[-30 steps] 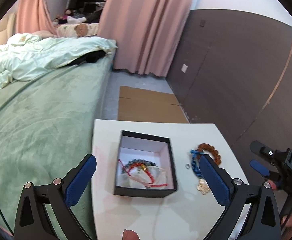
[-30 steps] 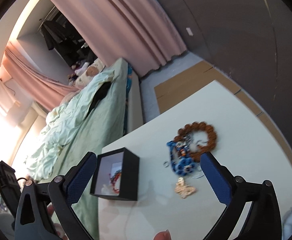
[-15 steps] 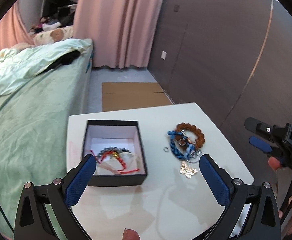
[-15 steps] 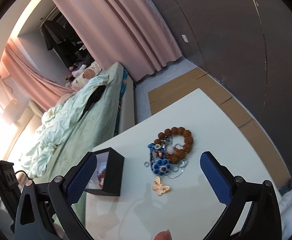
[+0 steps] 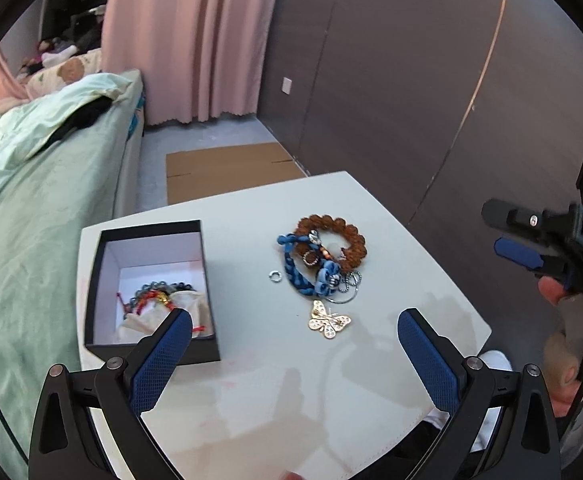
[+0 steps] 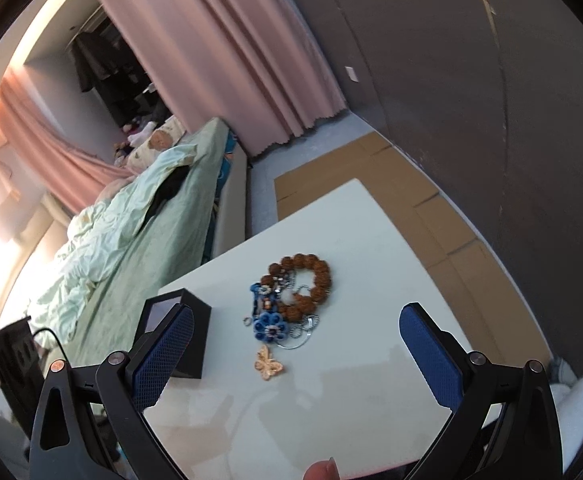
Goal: Organize jewelry
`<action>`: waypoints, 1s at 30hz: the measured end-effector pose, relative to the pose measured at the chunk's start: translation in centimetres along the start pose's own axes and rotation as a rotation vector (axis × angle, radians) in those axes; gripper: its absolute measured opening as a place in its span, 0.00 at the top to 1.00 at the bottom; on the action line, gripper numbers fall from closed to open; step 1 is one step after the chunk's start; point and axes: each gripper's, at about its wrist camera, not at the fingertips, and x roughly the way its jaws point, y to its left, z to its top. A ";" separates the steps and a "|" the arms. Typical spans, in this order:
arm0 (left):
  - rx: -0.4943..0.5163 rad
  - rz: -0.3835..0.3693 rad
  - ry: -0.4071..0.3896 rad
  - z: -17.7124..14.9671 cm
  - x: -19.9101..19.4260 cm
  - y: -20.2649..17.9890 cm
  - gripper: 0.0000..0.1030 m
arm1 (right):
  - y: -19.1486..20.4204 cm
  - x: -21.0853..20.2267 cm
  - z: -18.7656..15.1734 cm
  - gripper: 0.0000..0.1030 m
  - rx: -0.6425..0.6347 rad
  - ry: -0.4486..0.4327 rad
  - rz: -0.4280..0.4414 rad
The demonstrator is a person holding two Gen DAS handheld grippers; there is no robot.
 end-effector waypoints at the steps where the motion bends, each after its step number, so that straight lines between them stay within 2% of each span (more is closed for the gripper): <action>1: 0.011 -0.009 0.001 0.0 0.2 -0.3 0.02 | -0.5 0.0 0.1 0.00 0.012 0.004 -0.010; 3: 0.028 -0.015 0.011 -0.1 0.8 -0.8 0.05 | -1.4 0.2 0.3 0.00 0.035 0.016 -0.023; 5: 0.047 -0.023 0.028 -0.2 1.5 -1.3 0.16 | -2.5 0.3 0.5 0.00 0.075 0.029 -0.029; 7: 0.064 -0.038 0.052 -0.3 2.4 -1.9 0.22 | -3.5 0.4 0.7 0.00 0.113 0.037 -0.027; 12: 0.111 -0.041 0.067 -0.7 3.9 -3.1 0.23 | -5.0 0.2 1.1 0.00 0.156 0.039 -0.029; 16: 0.142 -0.038 0.102 -1.0 5.6 -3.7 0.34 | -5.6 0.3 1.4 0.00 0.171 0.043 -0.028; 30: 0.190 0.008 0.172 -1.7 10.0 -4.0 0.44 | -5.8 0.5 1.5 0.00 0.170 0.059 -0.012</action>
